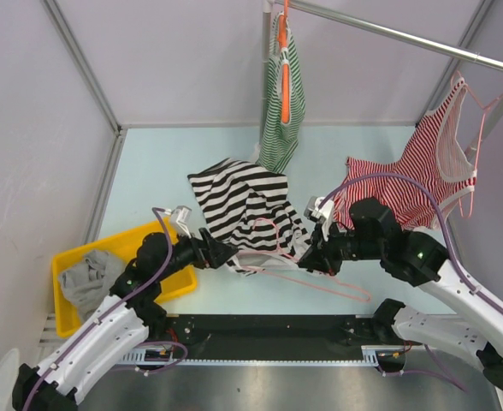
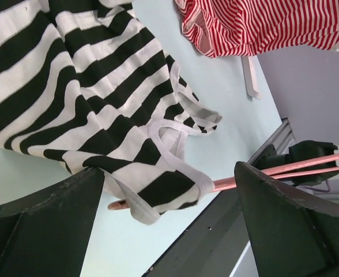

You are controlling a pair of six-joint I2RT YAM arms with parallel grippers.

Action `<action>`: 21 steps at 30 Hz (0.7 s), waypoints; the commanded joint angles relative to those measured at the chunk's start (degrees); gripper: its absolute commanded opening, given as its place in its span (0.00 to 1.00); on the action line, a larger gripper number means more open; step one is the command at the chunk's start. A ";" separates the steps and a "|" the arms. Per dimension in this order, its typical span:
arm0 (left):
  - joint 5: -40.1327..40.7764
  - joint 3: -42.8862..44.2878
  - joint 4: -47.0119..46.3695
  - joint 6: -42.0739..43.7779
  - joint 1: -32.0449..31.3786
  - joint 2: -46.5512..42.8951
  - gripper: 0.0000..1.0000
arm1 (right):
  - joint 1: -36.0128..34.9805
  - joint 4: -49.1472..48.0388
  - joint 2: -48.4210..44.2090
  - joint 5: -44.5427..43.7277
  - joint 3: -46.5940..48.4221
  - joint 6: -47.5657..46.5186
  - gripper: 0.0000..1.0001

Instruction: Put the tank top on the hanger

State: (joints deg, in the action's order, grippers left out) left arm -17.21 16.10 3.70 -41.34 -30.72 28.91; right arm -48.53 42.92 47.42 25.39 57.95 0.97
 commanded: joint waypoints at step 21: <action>-3.35 14.13 16.33 16.02 0.31 -8.70 0.93 | 13.46 -1.78 4.52 24.88 1.46 -5.98 0.00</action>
State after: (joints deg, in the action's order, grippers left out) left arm -17.45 24.97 20.32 -30.81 -30.72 19.59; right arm -35.68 41.60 50.85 43.75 57.95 -3.07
